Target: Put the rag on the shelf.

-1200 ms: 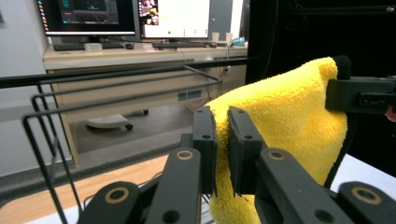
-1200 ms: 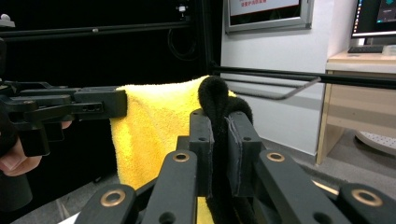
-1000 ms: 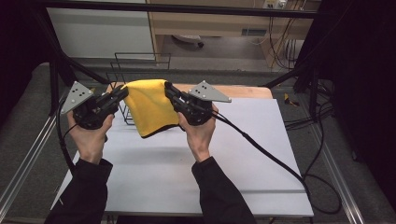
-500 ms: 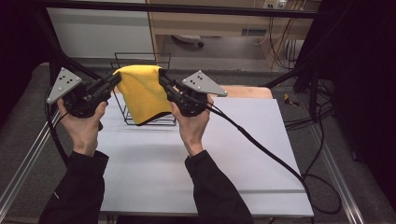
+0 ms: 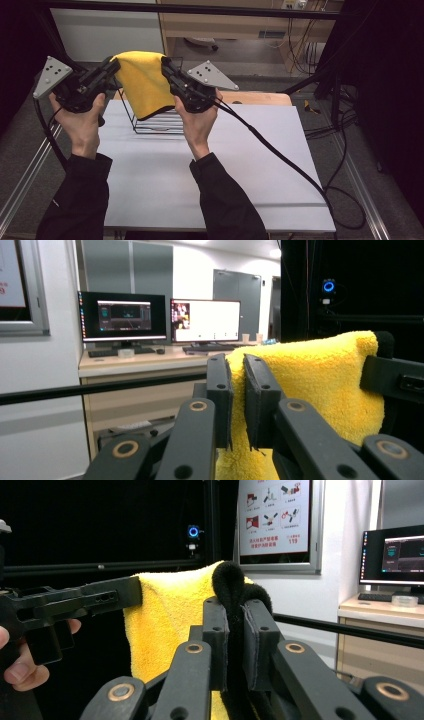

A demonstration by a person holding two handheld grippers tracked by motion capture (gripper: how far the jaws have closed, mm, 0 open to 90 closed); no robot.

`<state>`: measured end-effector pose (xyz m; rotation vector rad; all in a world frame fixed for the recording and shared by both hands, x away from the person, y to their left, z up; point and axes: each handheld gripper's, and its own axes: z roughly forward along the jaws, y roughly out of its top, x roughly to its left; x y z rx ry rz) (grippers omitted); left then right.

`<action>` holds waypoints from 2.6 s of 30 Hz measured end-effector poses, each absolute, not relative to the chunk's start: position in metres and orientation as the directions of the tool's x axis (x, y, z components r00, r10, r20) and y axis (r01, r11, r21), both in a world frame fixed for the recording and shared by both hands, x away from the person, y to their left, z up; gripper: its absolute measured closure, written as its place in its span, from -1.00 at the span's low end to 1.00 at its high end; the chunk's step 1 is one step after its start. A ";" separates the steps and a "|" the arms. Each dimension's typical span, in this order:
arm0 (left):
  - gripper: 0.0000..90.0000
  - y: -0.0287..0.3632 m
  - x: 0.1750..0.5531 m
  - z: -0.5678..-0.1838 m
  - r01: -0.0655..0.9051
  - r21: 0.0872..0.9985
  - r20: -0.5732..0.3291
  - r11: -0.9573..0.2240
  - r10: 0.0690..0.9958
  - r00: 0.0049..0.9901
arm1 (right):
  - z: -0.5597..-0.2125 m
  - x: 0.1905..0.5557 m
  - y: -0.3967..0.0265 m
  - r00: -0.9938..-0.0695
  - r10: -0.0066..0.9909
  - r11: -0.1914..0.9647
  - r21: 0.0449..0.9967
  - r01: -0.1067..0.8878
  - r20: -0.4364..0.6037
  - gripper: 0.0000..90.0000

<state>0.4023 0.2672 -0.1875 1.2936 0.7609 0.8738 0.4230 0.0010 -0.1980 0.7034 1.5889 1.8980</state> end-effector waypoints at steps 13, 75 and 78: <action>0.83 0.278 0.410 -0.160 -0.162 0.984 0.008 0.075 0.887 0.461 | -0.173 0.429 0.017 -0.701 0.713 -0.153 0.980 -0.127 0.020 0.83; 0.84 0.293 0.515 -0.149 -0.154 0.987 0.038 0.034 0.895 0.444 | -0.159 0.522 0.034 -0.687 0.726 -0.111 0.992 -0.062 0.038 0.83; 0.84 0.293 0.519 -0.155 -0.137 0.990 0.056 0.006 0.893 0.446 | -0.166 0.523 0.034 -0.684 0.728 -0.101 0.993 -0.056 0.036 0.83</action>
